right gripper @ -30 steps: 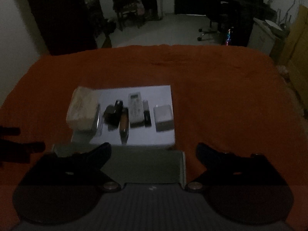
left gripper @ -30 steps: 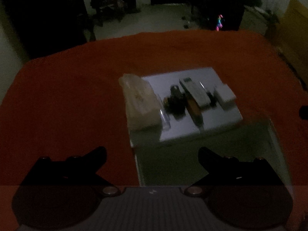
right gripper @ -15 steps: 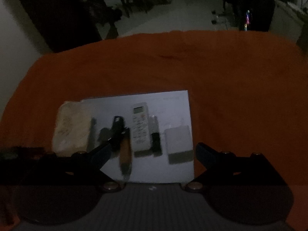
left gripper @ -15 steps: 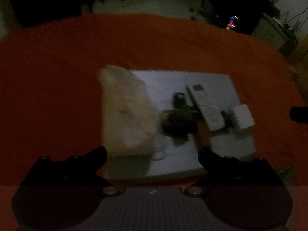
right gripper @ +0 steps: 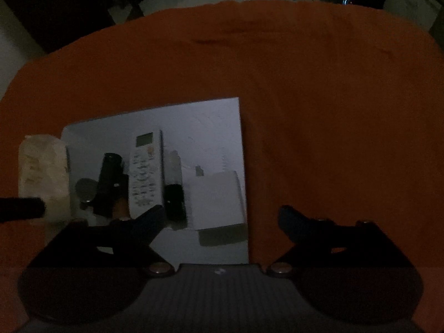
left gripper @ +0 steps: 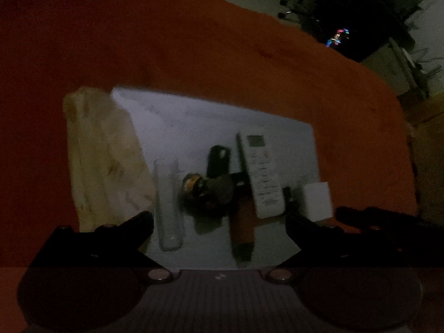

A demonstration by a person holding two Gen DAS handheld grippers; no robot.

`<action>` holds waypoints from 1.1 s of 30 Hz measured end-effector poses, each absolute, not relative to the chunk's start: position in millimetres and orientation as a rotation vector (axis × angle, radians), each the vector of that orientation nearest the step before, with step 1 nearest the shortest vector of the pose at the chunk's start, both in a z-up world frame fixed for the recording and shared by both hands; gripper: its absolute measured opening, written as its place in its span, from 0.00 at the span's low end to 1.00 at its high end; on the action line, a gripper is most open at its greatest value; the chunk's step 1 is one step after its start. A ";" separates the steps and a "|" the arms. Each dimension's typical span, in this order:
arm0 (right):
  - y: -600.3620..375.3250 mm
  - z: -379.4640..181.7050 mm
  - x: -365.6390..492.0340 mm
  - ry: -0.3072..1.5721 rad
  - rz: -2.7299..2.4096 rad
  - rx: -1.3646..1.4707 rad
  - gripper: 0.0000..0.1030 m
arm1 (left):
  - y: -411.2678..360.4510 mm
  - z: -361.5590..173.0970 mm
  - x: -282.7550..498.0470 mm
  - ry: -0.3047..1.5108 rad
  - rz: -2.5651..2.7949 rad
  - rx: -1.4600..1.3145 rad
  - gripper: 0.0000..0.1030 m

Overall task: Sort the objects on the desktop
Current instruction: 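Move the right tool toward the white charger cube while the left tool reaches the small figurine, then close the right gripper on the white charger cube while the left gripper grasps the figurine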

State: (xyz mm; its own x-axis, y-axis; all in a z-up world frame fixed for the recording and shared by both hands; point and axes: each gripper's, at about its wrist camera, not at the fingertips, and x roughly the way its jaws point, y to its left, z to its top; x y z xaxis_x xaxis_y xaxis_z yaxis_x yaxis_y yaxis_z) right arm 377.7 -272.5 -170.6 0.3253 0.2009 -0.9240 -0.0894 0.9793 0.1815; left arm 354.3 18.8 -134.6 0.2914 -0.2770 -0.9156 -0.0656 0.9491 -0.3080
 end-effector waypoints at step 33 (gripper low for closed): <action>-273.3 -190.7 387.2 1.283 0.191 0.040 0.87 | 4.7 -188.4 401.4 1.352 -0.306 -0.047 0.37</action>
